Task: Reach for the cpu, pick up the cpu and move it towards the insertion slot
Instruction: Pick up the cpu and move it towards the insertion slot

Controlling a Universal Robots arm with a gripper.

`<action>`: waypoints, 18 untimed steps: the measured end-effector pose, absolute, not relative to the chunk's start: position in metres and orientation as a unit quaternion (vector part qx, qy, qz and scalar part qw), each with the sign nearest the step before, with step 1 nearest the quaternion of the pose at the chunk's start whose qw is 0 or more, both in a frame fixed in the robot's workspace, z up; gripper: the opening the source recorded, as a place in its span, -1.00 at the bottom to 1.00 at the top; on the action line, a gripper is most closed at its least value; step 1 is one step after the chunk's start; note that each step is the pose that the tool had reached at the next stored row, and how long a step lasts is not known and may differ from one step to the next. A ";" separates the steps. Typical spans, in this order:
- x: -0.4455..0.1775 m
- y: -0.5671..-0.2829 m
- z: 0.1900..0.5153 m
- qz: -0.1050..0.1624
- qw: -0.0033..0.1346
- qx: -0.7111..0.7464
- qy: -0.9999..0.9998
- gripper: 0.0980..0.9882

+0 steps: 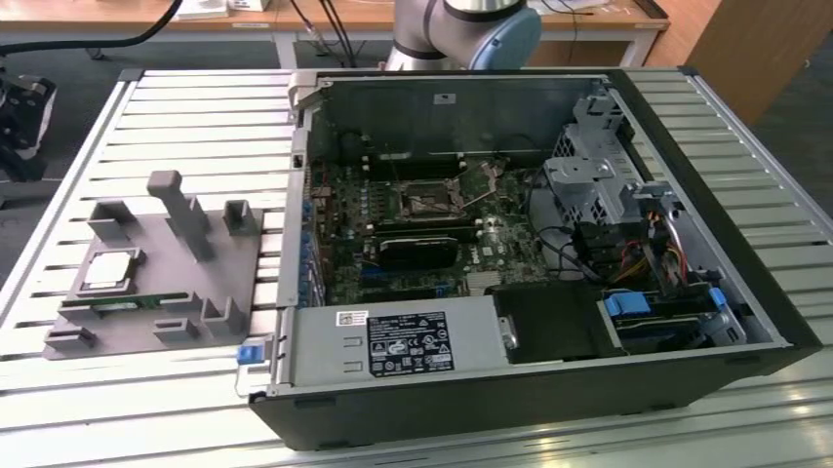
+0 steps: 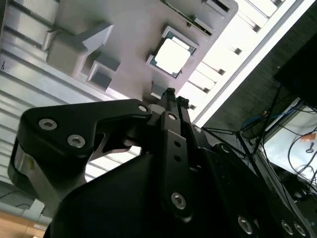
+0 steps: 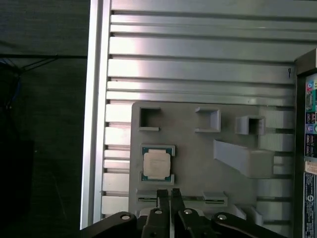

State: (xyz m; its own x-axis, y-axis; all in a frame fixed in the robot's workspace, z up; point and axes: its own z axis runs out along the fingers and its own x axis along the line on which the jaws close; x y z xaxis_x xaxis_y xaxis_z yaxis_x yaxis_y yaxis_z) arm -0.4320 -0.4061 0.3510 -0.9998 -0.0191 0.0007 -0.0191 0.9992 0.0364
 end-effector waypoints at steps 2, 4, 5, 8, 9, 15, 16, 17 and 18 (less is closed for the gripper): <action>-0.434 -0.406 0.348 -0.017 0.001 0.010 -1.000 -0.69; -0.434 -0.406 0.346 -0.015 0.002 0.010 -1.000 -0.56; -0.434 -0.406 0.344 -0.013 0.003 0.010 -1.000 -0.43; -0.434 -0.406 0.341 -0.010 0.004 0.009 -1.000 -0.16; -0.434 -0.406 0.340 -0.010 0.004 0.009 -1.000 -0.04; -0.434 -0.407 0.329 -0.010 0.005 0.009 -1.000 0.49; -0.434 -0.407 0.327 -0.010 0.005 0.009 -1.000 0.61; -0.434 -0.407 0.325 -0.010 0.005 0.009 -1.000 0.61; -0.434 -0.407 0.323 -0.010 0.005 0.009 -1.000 0.74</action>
State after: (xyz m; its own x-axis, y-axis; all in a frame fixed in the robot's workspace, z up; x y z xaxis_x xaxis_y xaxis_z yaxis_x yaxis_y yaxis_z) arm -0.4344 -0.4071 0.3233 -0.9998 -0.0190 0.0104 -0.0188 0.9996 0.0198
